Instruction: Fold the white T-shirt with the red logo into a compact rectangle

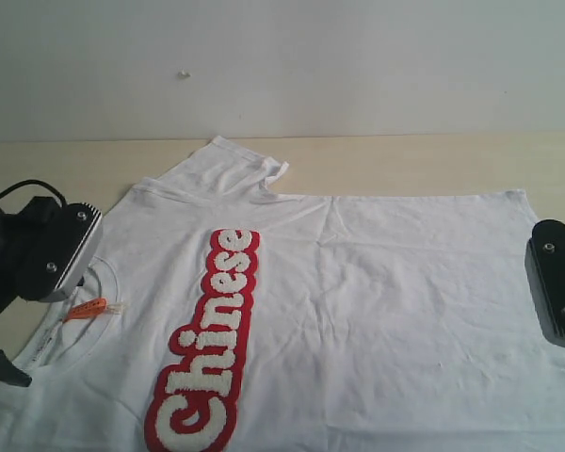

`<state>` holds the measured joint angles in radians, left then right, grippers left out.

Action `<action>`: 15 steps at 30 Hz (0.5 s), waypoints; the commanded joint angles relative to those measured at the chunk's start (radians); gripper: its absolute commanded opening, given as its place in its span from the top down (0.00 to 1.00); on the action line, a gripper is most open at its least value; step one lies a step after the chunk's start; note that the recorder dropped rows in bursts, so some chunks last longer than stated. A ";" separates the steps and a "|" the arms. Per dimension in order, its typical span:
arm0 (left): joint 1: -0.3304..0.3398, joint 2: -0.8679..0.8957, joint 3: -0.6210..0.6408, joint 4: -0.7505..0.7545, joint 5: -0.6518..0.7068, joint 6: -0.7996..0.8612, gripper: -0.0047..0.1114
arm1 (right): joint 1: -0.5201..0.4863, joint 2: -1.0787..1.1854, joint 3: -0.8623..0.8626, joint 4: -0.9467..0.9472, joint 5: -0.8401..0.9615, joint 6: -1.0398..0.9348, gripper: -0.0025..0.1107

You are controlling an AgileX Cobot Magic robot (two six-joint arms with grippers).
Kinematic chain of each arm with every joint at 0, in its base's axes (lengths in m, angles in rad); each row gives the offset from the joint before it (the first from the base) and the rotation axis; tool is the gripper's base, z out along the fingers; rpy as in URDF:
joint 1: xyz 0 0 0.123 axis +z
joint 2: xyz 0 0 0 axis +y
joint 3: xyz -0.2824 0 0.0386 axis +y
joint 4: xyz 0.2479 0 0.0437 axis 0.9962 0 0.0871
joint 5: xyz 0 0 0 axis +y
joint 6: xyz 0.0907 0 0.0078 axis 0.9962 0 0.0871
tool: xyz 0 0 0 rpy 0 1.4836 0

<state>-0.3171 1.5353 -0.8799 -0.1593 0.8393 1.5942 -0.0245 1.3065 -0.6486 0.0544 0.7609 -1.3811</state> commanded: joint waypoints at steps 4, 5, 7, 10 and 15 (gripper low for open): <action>0.029 0.147 -0.133 -0.048 0.057 0.051 0.15 | -0.026 0.162 -0.137 -0.082 0.038 -0.009 0.21; 0.029 0.162 -0.146 -0.048 0.065 0.051 0.15 | -0.032 0.186 -0.151 -0.082 0.038 -0.010 0.21; 0.031 0.205 -0.175 -0.048 0.081 0.051 0.15 | -0.048 0.229 -0.175 -0.080 0.050 -0.027 0.21; 0.040 0.256 -0.208 -0.058 0.095 0.083 0.15 | -0.071 0.277 -0.203 -0.080 0.061 -0.032 0.21; 0.089 0.321 -0.257 -0.085 0.131 0.093 0.15 | -0.125 0.348 -0.206 -0.083 0.028 -0.058 0.21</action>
<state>-0.2503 1.8402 -1.1140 -0.2154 0.9444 1.6768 -0.1228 1.6276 -0.8472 -0.0204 0.8113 -1.4215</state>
